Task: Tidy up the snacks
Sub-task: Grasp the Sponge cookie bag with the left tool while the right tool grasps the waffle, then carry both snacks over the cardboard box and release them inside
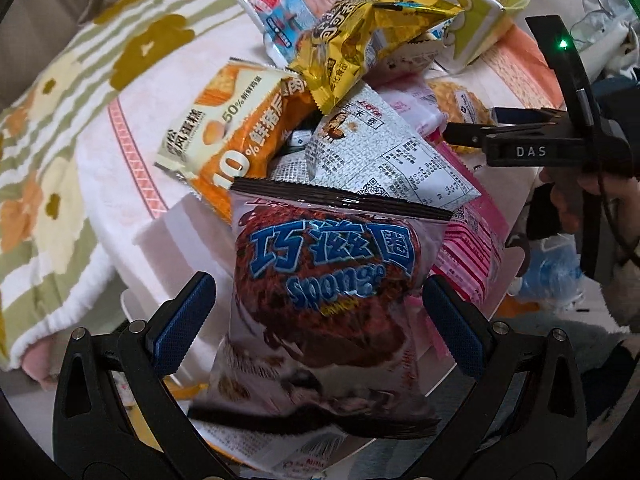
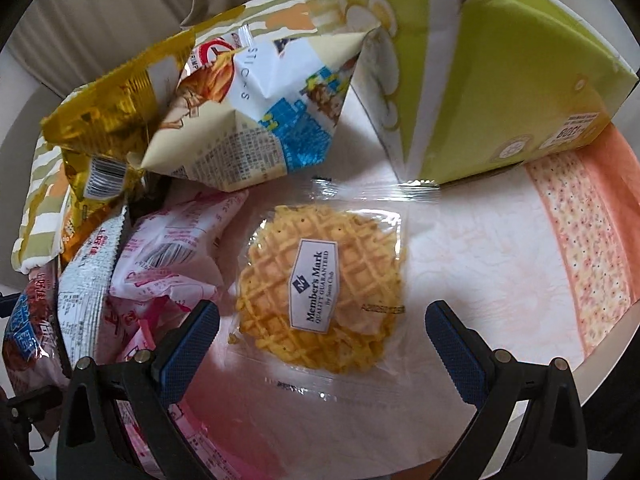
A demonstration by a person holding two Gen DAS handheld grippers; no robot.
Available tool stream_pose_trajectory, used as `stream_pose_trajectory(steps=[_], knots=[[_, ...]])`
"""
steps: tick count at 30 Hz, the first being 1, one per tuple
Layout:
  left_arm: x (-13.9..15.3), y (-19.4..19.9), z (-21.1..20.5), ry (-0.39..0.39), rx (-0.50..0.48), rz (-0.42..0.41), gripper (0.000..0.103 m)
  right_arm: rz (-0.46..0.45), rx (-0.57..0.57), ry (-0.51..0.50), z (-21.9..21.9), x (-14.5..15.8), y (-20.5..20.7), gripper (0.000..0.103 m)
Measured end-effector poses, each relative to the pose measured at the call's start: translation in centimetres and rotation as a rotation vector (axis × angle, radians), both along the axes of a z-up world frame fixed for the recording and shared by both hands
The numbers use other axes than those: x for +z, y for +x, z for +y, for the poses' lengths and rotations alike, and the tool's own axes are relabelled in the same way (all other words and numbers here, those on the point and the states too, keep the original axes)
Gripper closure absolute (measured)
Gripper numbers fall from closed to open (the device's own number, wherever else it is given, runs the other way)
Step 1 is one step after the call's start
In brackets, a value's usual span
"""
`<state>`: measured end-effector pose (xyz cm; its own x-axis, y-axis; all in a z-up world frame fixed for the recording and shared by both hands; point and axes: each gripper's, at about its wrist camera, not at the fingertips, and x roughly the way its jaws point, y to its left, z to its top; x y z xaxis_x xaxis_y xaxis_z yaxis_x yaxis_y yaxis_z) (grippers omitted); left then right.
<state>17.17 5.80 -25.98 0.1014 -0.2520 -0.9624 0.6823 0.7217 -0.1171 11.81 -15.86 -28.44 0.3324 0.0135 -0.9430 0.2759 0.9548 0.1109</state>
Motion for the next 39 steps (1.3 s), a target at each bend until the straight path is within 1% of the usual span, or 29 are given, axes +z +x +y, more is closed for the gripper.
stream_pose_trajectory(steps=[1, 2, 4, 6, 7, 10, 13, 16, 18, 22, 27, 29, 30, 33, 36, 38, 39], knots=[[-0.1, 0.2, 0.1, -0.014, 0.002, 0.011, 0.003, 0.003, -0.003, -0.004, -0.1, -0.2, 0.3, 0.001], [-0.2, 0.2, 0.1, -0.026, 0.004, 0.022, 0.008, 0.008, -0.005, -0.009, -0.2, -0.4, 0.5, 0.001], [-0.5, 0.4, 0.1, -0.048, 0.011, 0.057, 0.016, 0.016, -0.007, -0.017, -0.3, -0.7, 0.9, 0.001], [-0.5, 0.5, 0.1, -0.056, 0.017, 0.062, 0.018, 0.021, -0.006, -0.027, -0.5, -1.3, 1.2, 0.001], [-0.5, 0.5, 0.1, -0.059, 0.020, 0.063, 0.026, 0.022, -0.003, -0.032, -0.6, -1.4, 1.3, 0.000], [-0.5, 0.7, 0.2, -0.064, 0.030, 0.071, 0.028, 0.031, -0.004, -0.046, -0.6, -1.7, 2.0, 0.001], [-0.3, 0.7, 0.2, -0.059, 0.037, 0.063, 0.031, 0.028, -0.010, -0.052, -0.9, -2.2, 2.6, 0.001], [0.0, 0.5, 0.2, -0.057, 0.044, 0.053, 0.034, 0.019, -0.002, -0.072, -0.8, -2.2, 3.6, 0.007], [0.2, 0.3, 0.1, -0.055, 0.050, 0.045, 0.034, 0.005, 0.014, -0.087, -0.5, -1.7, 3.8, 0.021], [0.7, 0.1, 0.3, -0.067, 0.070, 0.044, 0.035, -0.001, 0.012, -0.065, -0.6, -1.6, 4.3, 0.027], [2.6, -0.2, 0.8, -0.088, 0.087, 0.012, 0.035, -0.015, -0.010, -0.033, -2.0, 0.2, 3.4, 0.028], [3.7, -0.3, 1.0, -0.106, 0.098, -0.005, 0.035, -0.027, -0.008, -0.034, -2.6, 1.6, 3.0, 0.028], [4.3, -0.3, 1.1, -0.115, 0.104, -0.014, 0.035, -0.033, -0.008, -0.035, -3.2, 2.4, 1.8, 0.028], [6.1, -0.4, 1.6, -0.146, 0.125, -0.051, 0.035, -0.061, -0.008, -0.032, -3.7, 5.0, 1.3, 0.028], [7.8, -0.5, 1.8, -0.176, 0.139, -0.084, 0.035, -0.087, -0.005, -0.039, -4.3, 6.6, 0.6, 0.029], [8.8, -0.4, 1.8, -0.195, 0.142, -0.102, 0.035, -0.106, -0.005, -0.041, -4.5, 7.1, -0.3, 0.029], [9.2, -0.4, 1.7, -0.204, 0.143, -0.109, 0.035, -0.117, -0.004, -0.043, -4.8, 7.9, -0.6, 0.029]])
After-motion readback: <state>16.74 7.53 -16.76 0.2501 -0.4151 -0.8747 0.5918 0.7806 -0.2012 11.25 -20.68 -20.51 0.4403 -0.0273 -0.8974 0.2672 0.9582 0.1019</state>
